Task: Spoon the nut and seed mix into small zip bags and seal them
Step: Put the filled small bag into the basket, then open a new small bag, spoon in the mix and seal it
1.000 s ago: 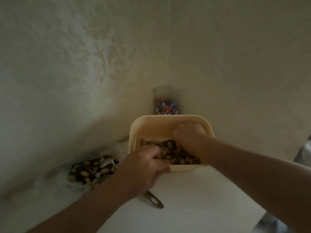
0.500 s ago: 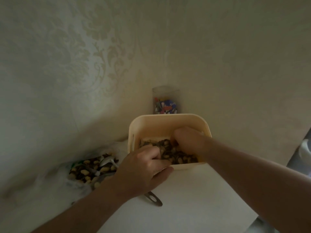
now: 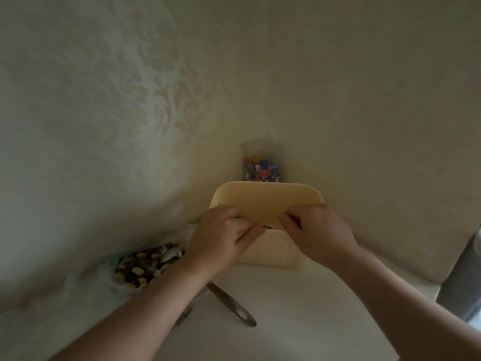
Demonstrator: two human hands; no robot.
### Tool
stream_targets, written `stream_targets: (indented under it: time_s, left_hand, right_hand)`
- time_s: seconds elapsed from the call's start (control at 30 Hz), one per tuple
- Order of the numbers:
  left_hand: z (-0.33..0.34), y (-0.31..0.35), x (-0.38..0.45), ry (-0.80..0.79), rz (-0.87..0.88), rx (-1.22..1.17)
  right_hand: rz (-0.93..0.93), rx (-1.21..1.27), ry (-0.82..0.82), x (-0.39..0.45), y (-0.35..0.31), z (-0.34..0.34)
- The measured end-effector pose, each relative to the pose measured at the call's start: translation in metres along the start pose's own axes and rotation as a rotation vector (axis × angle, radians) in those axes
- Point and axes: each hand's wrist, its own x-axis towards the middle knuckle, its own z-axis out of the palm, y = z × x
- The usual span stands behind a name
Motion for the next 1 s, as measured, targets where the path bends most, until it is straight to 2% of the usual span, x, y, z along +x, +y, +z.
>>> stream_targets:
  time_s: [0.13, 0.17, 0.27, 0.33, 0.43, 0.53, 0.67, 0.8, 0.9, 1.0]
  left_hand:
    - [-0.012, -0.002, -0.01, 0.023, -0.016, 0.03]
    - [-0.017, -0.005, -0.018, 0.049, -0.019, 0.041]
    - [-0.04, -0.017, -0.049, 0.113, -0.096, 0.05]
    - [-0.058, -0.031, -0.077, 0.125, -0.171, 0.059]
    - [-0.09, -0.049, -0.13, 0.111, -0.236, 0.164]
    - [-0.131, -0.06, -0.187, 0.039, -0.312, 0.29]
    - [-0.193, -0.07, -0.251, -0.005, -0.473, 0.46]
    - [-0.231, -0.078, -0.298, -0.118, -0.624, 0.503]
    - [-0.232, -0.083, -0.307, -0.063, -0.596, 0.527]
    - [-0.222, -0.086, -0.285, 0.061, -0.447, 0.623]
  right_hand:
    - [-0.034, -0.01, 0.103, -0.003, 0.001, 0.011]
    - [-0.093, -0.013, 0.16, -0.004, -0.001, 0.01]
    - [-0.355, 0.038, 0.484, -0.009, -0.022, 0.013]
    - [-0.471, 0.149, 0.542, -0.014, -0.052, 0.027]
    - [-0.551, 0.35, 0.386, -0.029, -0.111, 0.065]
    - [-0.616, 0.427, 0.219, -0.041, -0.162, 0.111]
    - [-0.66, 0.472, 0.174, -0.044, -0.214, 0.133]
    - [-0.69, 0.482, 0.09, -0.048, -0.253, 0.131]
    - [-0.724, 0.472, -0.04, -0.053, -0.272, 0.14]
    - [-0.718, 0.392, -0.083, -0.055, -0.279, 0.155]
